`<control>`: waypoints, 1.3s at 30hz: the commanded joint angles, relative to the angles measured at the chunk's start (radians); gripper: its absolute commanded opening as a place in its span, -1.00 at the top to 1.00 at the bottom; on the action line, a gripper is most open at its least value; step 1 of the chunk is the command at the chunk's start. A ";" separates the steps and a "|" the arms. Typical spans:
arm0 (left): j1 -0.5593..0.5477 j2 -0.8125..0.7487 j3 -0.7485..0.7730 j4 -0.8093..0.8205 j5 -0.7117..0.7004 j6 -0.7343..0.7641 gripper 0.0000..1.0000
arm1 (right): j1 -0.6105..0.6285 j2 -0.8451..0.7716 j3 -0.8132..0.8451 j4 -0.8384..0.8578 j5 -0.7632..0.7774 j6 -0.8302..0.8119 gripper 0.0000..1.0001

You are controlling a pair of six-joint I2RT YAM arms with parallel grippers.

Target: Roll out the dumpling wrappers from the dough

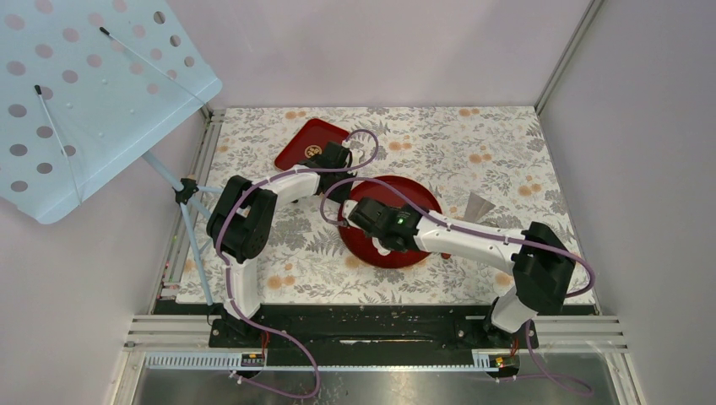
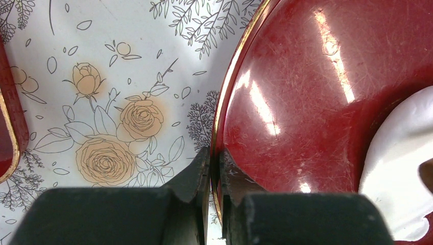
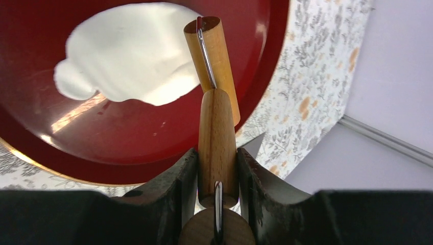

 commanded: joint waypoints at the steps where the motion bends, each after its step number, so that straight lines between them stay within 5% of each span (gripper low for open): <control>1: 0.005 0.018 -0.002 -0.045 -0.012 0.026 1.00 | -0.004 -0.031 0.035 0.043 0.101 -0.047 1.00; 12: 0.007 0.015 -0.005 -0.045 -0.010 0.026 1.00 | 0.012 0.101 -0.101 0.058 -0.104 0.022 1.00; 24: 0.008 0.018 -0.002 -0.046 -0.007 0.026 1.00 | 0.045 0.057 -0.166 -0.126 -0.416 0.114 1.00; 39: 0.009 0.020 -0.002 -0.045 -0.009 0.024 1.00 | 0.072 0.025 -0.153 -0.219 -0.493 0.113 1.00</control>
